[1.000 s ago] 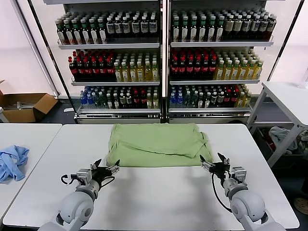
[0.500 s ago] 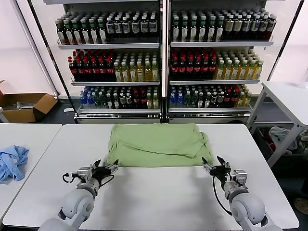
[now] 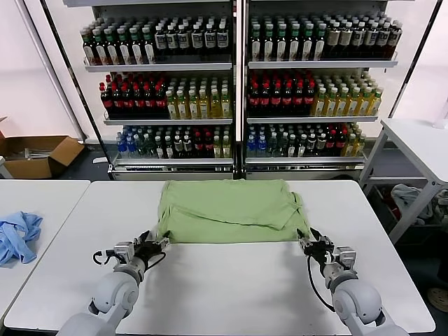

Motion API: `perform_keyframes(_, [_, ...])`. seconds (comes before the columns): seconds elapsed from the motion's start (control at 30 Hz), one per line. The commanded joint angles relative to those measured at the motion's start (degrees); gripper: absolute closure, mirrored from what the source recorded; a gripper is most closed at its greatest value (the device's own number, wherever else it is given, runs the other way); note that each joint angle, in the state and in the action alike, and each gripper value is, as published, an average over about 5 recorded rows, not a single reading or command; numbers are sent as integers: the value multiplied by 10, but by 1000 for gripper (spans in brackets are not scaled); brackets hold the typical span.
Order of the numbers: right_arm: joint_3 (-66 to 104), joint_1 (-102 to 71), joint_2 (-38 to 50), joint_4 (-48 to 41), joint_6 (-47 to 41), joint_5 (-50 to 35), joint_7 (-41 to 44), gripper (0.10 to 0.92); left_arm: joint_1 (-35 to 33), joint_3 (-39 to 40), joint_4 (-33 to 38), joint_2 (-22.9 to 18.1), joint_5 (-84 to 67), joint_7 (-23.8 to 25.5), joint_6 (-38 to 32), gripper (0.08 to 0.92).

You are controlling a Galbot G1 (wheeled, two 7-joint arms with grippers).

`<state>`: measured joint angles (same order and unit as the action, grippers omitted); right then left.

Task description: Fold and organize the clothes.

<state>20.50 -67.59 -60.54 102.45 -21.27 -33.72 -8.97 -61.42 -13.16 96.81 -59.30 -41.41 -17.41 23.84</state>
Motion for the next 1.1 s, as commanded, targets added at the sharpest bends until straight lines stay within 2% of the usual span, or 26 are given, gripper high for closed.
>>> perform_keyframes(0.03, [-5,3,-3,-12,1,4,3,530,4,2,-16,-2,-1,1,2,305])
perform_keyframes(0.13, [-11,5,-8,-16,0,12,7,567,4,5,-17,-1,-1,2,3,315])
perform_keyframes(0.23, [-16,8,-10,-19,-2,16,10,644,1,8,-13,2,-1,4,4,369])
perform_keyframes(0.53, [-19,12,-2,-13,-10,21,12,893,-11,11,22,22,-3,22,19,629])
perform_keyframes(0.63, [-19,11,0,-5,-12,21,11,919,-11,12,36,30,-3,22,20,715])
perform_keyframes(0.83, [-13,0,11,25,-26,20,5,919,-19,14,70,56,-4,22,16,879])
perform_keyframes(0.93, [-8,-18,31,53,-38,16,1,919,-38,7,97,76,-6,14,13,908])
perform_keyframes(1.1, [12,-85,88,144,-62,-9,1,919,-99,-21,163,118,-15,-18,10,908])
